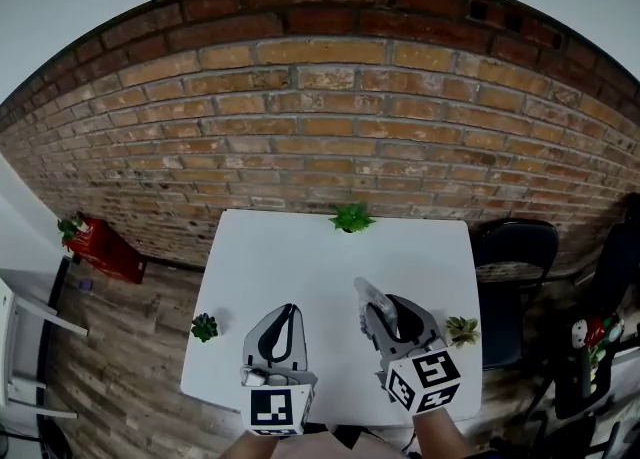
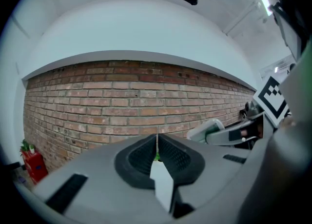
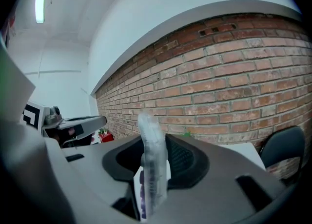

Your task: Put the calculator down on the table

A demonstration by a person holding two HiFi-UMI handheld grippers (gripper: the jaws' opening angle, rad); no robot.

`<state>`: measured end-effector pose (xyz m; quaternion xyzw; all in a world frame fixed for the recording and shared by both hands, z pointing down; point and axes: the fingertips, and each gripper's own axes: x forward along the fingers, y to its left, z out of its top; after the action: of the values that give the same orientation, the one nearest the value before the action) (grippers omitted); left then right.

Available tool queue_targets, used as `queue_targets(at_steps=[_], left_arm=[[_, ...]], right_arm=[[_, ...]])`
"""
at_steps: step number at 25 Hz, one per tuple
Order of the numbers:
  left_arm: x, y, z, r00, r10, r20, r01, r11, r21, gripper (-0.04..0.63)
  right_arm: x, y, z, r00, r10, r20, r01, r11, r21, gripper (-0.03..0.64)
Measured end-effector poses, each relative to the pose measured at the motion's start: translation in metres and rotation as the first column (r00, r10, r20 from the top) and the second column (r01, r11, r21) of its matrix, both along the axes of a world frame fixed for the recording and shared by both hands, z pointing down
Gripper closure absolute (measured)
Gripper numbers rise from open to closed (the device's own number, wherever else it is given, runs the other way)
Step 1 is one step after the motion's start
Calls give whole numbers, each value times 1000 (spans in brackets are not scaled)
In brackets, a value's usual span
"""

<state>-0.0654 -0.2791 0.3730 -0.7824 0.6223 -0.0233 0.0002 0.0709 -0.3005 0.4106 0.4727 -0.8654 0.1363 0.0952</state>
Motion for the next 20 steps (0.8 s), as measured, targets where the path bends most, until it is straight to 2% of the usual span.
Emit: queue_targets(at_steps=[6, 10, 14, 20], left_arm=[[-21, -26, 24, 1000, 6, -18, -7, 999, -54, 574], [-33, -33, 47, 1000, 17, 4, -16, 995, -94, 574], [-38, -38, 55, 1000, 19, -16, -20, 995, -99, 574], [-45, -40, 71, 1000, 28, -6, -29, 992, -126, 574]], right_arm=[[-19, -22, 34, 1000, 13, -22, -15, 997, -75, 494], [-27, -29, 57, 999, 25, -38, -29, 992, -124, 494], [-32, -31, 81, 998, 37, -58, -47, 985, -164, 494], [-30, -30, 125, 995, 67, -79, -84, 964, -251, 494]])
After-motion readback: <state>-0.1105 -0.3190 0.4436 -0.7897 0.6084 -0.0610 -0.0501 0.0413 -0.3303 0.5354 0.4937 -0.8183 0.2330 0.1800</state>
